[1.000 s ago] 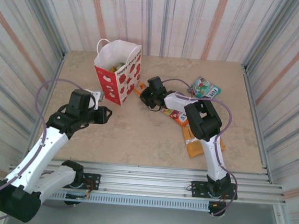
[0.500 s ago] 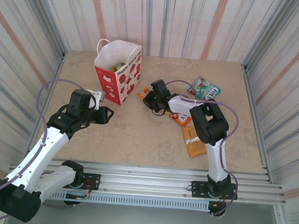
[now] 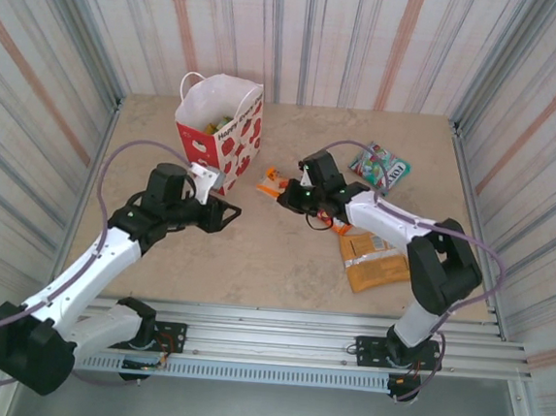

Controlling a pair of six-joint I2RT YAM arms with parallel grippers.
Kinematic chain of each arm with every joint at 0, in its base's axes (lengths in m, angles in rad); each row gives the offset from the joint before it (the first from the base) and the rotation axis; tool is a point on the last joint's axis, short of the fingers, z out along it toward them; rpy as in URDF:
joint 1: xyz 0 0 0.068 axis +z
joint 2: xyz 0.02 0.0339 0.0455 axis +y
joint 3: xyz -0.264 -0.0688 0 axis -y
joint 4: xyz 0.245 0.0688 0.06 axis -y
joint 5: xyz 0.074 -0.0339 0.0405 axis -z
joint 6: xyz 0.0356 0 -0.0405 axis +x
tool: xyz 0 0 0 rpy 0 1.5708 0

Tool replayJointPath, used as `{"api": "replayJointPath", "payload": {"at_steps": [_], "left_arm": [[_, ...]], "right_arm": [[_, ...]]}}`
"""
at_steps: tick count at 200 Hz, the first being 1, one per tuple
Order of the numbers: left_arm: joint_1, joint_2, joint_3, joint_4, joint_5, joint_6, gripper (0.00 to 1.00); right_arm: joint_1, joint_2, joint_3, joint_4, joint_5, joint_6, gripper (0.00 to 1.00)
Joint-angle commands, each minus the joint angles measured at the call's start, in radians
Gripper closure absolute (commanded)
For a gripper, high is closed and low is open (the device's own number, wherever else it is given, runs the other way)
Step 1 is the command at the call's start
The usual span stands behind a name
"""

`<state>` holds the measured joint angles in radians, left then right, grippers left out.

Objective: Place the snacks into the paper bag

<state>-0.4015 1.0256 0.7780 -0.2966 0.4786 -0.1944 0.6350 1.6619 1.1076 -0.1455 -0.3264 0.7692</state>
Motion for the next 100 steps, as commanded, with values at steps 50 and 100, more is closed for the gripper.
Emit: {"api": "replayJointPath", "payload": {"at_steps": [50, 100], "left_arm": [[-0.011, 0.080, -0.062, 0.330, 0.017, -0.348, 0.44], [-0.010, 0.101, -0.093, 0.418, 0.015, -0.401, 0.41]], "right_arm": [[0.012, -0.202, -0.148, 0.204, -0.203, -0.239, 1.00], [0.012, -0.247, -0.193, 0.295, -0.269, -0.249, 1.00]]}}
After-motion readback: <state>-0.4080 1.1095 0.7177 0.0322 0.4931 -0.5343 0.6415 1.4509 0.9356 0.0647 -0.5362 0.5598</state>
